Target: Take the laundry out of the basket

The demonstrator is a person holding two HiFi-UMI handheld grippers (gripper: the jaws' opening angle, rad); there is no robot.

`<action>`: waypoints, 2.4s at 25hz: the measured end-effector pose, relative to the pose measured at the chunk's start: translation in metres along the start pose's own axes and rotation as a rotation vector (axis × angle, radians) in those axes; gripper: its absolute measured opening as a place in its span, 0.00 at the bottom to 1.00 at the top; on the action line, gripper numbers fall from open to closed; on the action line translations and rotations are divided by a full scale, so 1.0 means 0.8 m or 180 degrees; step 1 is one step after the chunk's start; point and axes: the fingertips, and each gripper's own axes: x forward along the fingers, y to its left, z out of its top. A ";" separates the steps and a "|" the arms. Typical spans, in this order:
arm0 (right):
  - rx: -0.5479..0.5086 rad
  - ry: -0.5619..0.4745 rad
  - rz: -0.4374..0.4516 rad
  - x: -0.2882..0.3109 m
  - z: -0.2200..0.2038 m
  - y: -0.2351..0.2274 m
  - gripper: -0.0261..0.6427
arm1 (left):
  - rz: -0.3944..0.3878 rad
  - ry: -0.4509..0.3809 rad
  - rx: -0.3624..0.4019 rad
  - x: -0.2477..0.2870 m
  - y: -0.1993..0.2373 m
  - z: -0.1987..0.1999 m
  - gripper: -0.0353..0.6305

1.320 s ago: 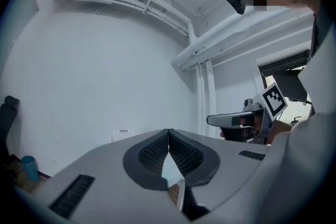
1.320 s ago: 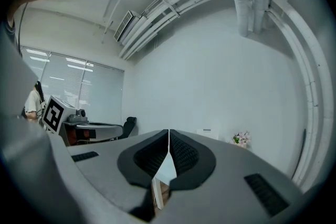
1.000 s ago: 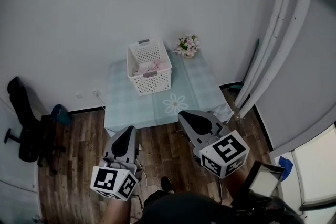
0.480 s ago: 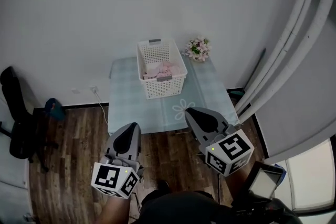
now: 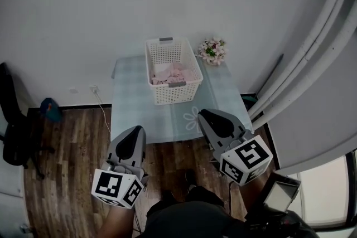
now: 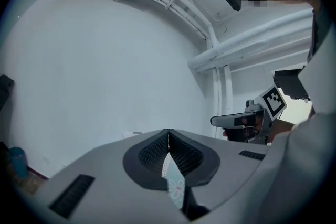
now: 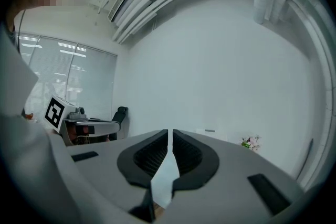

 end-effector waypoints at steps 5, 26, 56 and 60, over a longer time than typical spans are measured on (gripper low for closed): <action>0.0028 -0.0031 0.0103 0.027 0.002 -0.027 0.07 | 0.0099 0.0053 0.0061 0.030 0.011 0.002 0.07; -0.0006 -0.0170 0.0706 0.140 0.026 -0.209 0.24 | 0.0451 0.0062 0.0265 0.241 0.031 0.039 0.07; -0.0784 0.0979 0.1675 0.376 -0.052 -0.228 0.64 | 0.0805 0.0231 0.0216 0.311 0.202 0.025 0.08; -0.0963 0.1346 0.1886 0.400 -0.094 -0.216 0.70 | 0.0698 0.0368 0.0142 0.322 0.222 0.005 0.17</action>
